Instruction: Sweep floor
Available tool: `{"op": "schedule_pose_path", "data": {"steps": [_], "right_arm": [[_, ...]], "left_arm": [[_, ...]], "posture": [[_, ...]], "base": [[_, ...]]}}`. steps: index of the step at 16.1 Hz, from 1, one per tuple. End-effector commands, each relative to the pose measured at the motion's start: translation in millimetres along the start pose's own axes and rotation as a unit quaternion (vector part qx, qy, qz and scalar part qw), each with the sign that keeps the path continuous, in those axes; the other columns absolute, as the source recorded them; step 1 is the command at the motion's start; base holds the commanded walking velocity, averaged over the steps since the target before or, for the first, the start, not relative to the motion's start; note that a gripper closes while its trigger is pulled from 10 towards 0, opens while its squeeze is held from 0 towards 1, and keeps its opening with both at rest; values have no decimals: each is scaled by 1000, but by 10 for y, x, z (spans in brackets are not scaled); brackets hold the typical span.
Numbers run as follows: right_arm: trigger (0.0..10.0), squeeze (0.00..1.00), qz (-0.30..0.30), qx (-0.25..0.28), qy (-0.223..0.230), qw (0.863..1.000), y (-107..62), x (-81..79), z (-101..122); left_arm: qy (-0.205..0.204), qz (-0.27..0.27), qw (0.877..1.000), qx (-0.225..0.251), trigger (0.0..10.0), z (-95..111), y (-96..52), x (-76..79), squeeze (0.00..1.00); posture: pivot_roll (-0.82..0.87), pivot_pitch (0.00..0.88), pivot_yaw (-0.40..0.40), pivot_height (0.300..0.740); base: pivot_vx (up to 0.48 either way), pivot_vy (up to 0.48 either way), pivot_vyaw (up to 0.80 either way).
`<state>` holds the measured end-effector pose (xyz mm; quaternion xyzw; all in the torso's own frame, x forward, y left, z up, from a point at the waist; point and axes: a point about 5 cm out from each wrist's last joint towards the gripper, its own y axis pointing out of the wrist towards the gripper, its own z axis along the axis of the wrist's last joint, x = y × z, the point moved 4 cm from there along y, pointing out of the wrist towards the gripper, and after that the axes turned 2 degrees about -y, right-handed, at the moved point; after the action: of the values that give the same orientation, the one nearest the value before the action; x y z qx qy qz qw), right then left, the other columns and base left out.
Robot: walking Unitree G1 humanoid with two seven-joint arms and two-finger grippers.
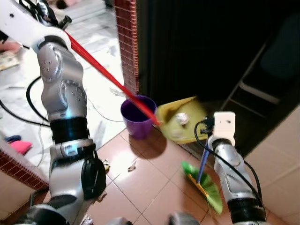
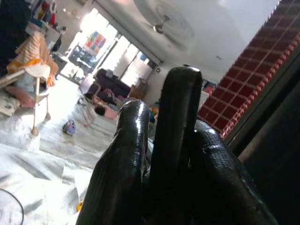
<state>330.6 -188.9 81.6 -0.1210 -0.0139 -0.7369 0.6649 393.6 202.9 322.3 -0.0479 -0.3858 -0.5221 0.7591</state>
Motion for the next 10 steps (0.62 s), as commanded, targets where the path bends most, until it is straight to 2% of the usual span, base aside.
{"op": "schedule_pose_path", "data": {"steps": [1, 2, 6, 7, 10], "right_arm": [[10000, 0, 5, -6, 8, 1000, -2, -13, -17], [10000, 0, 6, -4, 9, 1000, 4, -18, -7], [10000, 0, 20, 2, 12, 1000, 0, -88, 14], [10000, 0, 28, 1, 10, 1000, -21, -118, -13], [10000, 0, 39, 1, 12, 999, -31, -157, -13]], "left_arm": [[-11, 13, 1000, 24, 10000, 147, 46, 0, 0], [-9, 16, 1000, 21, 10000, 129, 52, -13, 0], [-4, 14, 1000, 25, 10000, 110, 54, -7, 0], [7, -6, 999, 42, 10000, 150, 55, 56, 0], [24, -19, 998, 53, 10000, 169, 73, 112, 0]], "posture": [[-60, 0, 27, 740], [-60, 0, 27, 740], [-56, 0, 27, 740], [-54, 0, 27, 740], [-55, 0, 29, 740]], "base": [[251, 409, 0], [266, 375, 0], [0, 0, 0], [405, 0, 0], [455, 0, 0]]}}
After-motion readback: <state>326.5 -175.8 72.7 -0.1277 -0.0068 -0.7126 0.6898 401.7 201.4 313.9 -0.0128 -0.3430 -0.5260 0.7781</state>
